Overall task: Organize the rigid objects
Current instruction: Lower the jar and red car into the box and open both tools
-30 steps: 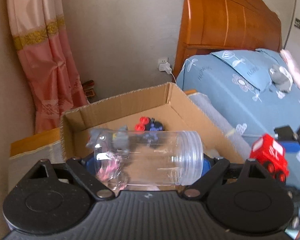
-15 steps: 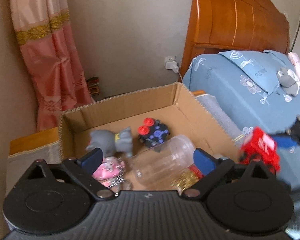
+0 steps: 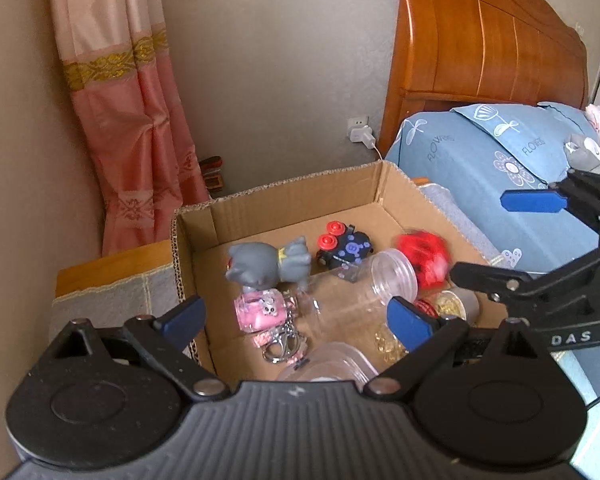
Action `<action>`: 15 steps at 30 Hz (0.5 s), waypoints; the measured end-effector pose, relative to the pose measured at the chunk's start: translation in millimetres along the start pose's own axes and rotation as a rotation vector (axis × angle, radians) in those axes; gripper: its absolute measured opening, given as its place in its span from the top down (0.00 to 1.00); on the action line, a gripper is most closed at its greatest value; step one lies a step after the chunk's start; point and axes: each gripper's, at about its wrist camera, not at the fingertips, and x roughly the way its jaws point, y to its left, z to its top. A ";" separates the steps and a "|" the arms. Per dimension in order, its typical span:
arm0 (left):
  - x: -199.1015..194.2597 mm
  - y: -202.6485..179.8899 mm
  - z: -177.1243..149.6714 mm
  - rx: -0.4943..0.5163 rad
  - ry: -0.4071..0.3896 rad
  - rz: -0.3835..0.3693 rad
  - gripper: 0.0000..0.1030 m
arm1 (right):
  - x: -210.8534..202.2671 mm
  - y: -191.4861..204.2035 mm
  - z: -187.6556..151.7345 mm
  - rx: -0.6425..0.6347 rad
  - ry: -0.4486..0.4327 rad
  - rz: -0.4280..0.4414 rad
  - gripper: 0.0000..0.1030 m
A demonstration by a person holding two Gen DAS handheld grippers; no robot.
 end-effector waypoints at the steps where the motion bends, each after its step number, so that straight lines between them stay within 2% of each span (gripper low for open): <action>1: -1.5 -0.6 -1.4 0.002 0.001 0.000 0.06 | -0.7 -0.2 -1.2 0.002 0.002 0.001 0.09; 4: -6.8 -3.5 -4.2 0.010 -0.002 -0.002 0.06 | -8.9 4.9 -7.0 -0.015 0.007 -0.008 0.02; 15: -43.9 -7.9 -21.3 0.002 -0.034 0.016 0.06 | -57.0 24.7 -20.2 -0.006 0.000 0.008 0.00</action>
